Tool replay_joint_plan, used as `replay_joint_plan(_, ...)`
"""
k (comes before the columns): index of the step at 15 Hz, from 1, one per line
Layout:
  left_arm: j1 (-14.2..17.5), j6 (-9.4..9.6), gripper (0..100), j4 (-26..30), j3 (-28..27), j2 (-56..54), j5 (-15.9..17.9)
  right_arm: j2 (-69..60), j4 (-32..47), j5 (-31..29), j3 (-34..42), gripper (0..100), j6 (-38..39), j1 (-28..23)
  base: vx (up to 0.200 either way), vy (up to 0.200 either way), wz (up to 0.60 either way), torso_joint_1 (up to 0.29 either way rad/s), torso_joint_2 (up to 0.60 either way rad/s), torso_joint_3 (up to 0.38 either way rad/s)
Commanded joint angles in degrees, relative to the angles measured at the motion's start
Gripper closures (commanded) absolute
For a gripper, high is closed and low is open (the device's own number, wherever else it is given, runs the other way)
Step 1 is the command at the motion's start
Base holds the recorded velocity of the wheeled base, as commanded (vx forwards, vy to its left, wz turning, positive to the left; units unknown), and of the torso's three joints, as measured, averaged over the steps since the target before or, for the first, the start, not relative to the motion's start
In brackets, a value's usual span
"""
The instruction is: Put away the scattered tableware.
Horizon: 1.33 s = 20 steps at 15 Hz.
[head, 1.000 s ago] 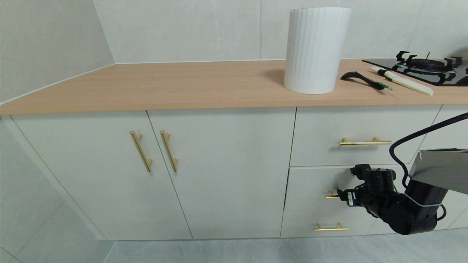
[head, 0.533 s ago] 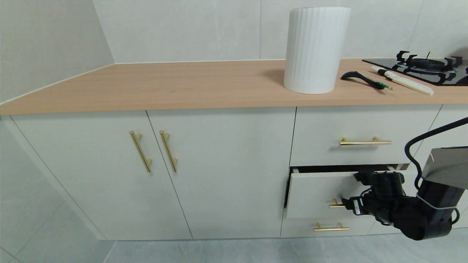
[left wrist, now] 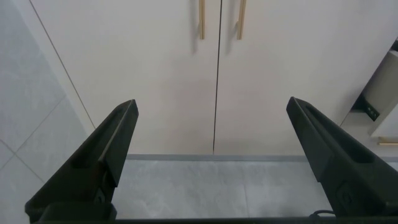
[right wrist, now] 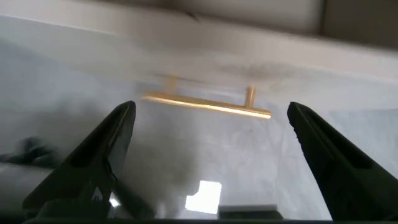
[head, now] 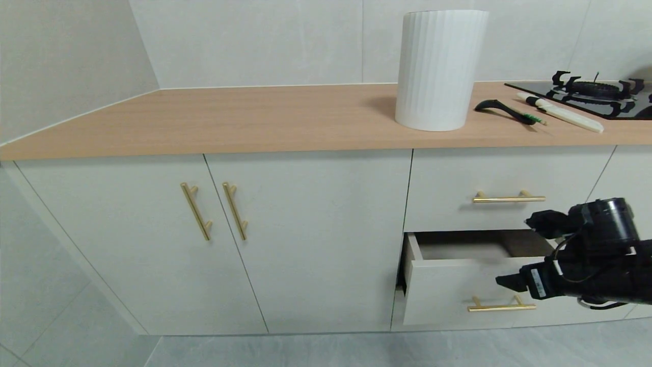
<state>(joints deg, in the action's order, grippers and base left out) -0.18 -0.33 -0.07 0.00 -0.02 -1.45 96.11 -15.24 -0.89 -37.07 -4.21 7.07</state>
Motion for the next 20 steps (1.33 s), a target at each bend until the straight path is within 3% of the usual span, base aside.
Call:
replay_joint_plan(1,0.01,-0.02,0,-0.01,0.00,0.02,-0.04,-11.03,3.81,1.86,-4.24,0,0.69,0.66,0.000,0.000,0.00,0.000,0.00,0.000)
replay_joint_plan(7,0.01,-0.02,0,-0.01,0.00,0.02,-0.04,2.94,-4.27,0.71,-5.29,0,2.36,1.81,0.000,0.000,0.00,0.000,0.00,0.000)
replay_joint_plan(12,0.01,-0.02,0,-0.01,0.00,0.02,-0.04,14.37,-16.67,-5.44,-5.64,0,6.32,1.89,0.000,0.000,0.00,0.000,0.00,0.000)
replay_joint_plan(20,0.01,-0.02,0,-0.01,0.00,0.02,-0.04,16.65,-19.39,-7.02,-5.29,0,6.32,1.81,0.000,0.000,0.00,0.000,0.00,0.000)
